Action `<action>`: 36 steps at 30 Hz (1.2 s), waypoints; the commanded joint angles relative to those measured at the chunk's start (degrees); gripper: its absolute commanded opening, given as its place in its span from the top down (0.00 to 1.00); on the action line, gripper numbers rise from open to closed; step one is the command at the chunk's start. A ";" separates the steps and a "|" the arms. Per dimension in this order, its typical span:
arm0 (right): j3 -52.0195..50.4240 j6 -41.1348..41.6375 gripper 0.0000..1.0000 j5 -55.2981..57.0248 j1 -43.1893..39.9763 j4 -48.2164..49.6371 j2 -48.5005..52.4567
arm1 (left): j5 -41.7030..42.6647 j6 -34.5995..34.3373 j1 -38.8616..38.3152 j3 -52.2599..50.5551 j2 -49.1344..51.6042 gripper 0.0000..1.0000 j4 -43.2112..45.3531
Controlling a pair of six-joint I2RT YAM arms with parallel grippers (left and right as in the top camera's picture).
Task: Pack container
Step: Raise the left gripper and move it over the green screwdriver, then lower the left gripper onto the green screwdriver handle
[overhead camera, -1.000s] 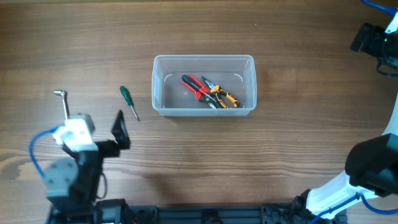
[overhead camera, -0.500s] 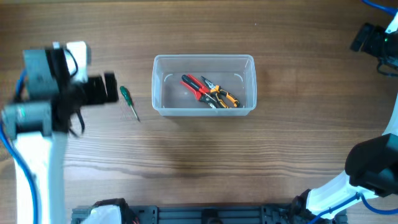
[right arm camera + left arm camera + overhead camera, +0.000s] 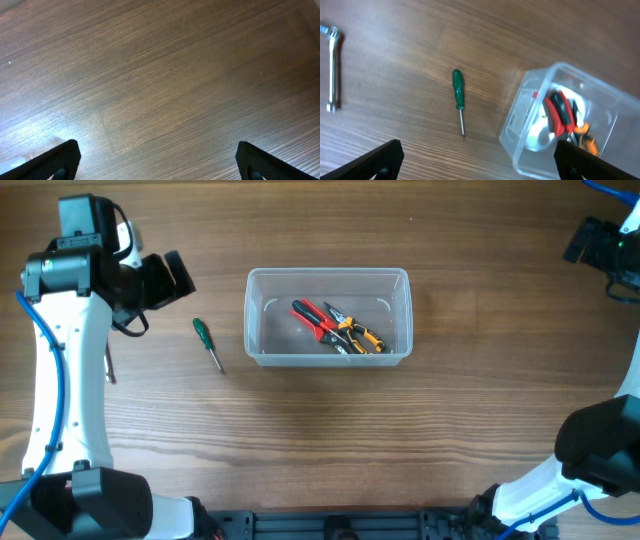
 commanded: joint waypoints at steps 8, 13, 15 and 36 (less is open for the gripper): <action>-0.02 1.07 0.00 0.57 -0.17 0.13 0.90 | -1.05 -7.89 -0.13 0.72 4.50 0.01 -1.01; -0.02 1.07 0.00 0.59 -0.17 0.13 0.90 | -1.09 -8.13 -0.42 0.70 12.66 0.00 -2.93; -0.02 1.09 0.00 0.59 -0.17 0.11 0.90 | -1.38 -8.15 -1.29 0.72 14.47 0.00 -2.08; -0.02 1.07 0.00 0.57 -0.17 0.13 0.90 | -6.34 -8.15 -5.29 0.72 24.33 0.00 5.90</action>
